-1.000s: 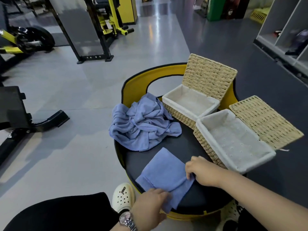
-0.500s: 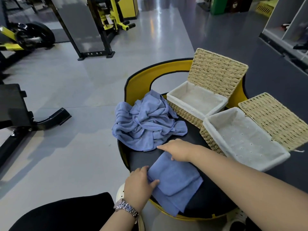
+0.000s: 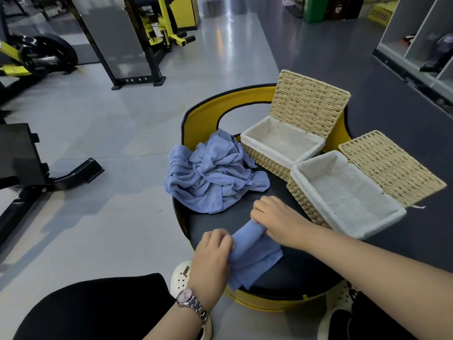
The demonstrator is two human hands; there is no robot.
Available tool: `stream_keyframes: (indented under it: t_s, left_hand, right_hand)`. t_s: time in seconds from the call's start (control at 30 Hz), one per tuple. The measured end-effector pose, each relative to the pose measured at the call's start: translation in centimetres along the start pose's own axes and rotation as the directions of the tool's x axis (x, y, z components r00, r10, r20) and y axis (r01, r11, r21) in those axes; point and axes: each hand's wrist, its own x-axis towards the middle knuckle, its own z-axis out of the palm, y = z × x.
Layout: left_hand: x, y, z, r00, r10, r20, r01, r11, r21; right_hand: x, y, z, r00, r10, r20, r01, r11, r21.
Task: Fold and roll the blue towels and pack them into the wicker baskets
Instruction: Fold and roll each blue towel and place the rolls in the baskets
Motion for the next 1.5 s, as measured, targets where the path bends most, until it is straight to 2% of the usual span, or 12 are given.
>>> stream_keyframes:
  t_s: [0.13,0.33,0.43,0.6,0.67,0.8,0.87,1.0,1.13,1.27,1.37,1.5]
  left_hand:
    - [-1.4,1.5,0.0,0.988,0.095,0.125,-0.103,0.993,0.051]
    - [-3.0,2.7,0.5,0.980,0.092,0.176,-0.099,0.995,0.032]
    - [-1.9,3.1,0.4,0.970,0.000,0.242,-0.013,0.999,0.052]
    - [-1.1,2.3,0.6,0.928,-0.236,0.288,0.245,0.969,0.006]
    - [-1.0,1.8,0.8,0.877,-0.286,0.387,0.309,0.951,0.003]
    - [-0.8,1.5,0.9,0.796,-0.278,0.538,0.366,0.928,-0.063]
    - [-0.4,1.2,0.7,0.810,-0.261,0.525,0.351,0.933,-0.077]
    - [1.9,0.2,0.1,0.962,-0.136,0.235,0.137,0.990,0.010]
    - [2.3,0.0,0.9,0.983,0.025,0.180,-0.036,0.998,0.060]
    - [1.4,0.3,2.3,0.952,0.033,0.304,-0.043,0.999,0.028]
    - [1.5,0.4,2.7,0.955,0.010,0.296,-0.024,0.999,0.045]
    - [2.4,0.0,2.7,0.943,-0.081,0.323,0.101,0.994,-0.045]
  right_hand:
    - [-3.7,-1.1,0.2,0.996,-0.017,0.089,0.026,0.995,-0.100]
    - [-7.1,-1.7,1.0,0.981,-0.049,0.190,0.073,0.990,-0.123]
    - [-6.6,-2.0,0.8,0.967,-0.002,0.253,0.024,0.996,-0.083]
    - [-3.6,-1.5,-0.5,0.969,0.130,0.210,-0.141,0.989,0.040]
    - [-2.3,-1.3,-1.0,0.925,0.138,0.353,-0.163,0.986,0.043]
    - [-1.1,-1.6,-0.9,0.744,0.164,0.647,-0.251,0.967,0.044]
    - [-1.2,-1.4,-0.3,0.777,0.163,0.609,-0.249,0.967,0.060]
    - [-2.3,0.2,-0.2,0.933,0.192,0.305,-0.222,0.973,0.068]
    - [-4.6,-0.2,1.0,0.979,0.164,0.121,-0.155,0.985,-0.079]
    - [-6.6,-1.0,2.9,0.948,0.197,0.251,-0.205,0.979,0.003]
    - [-6.4,-0.2,3.3,0.972,0.160,0.173,-0.157,0.987,-0.029]
    - [-5.0,0.5,2.9,0.930,0.222,0.292,-0.283,0.942,0.183]
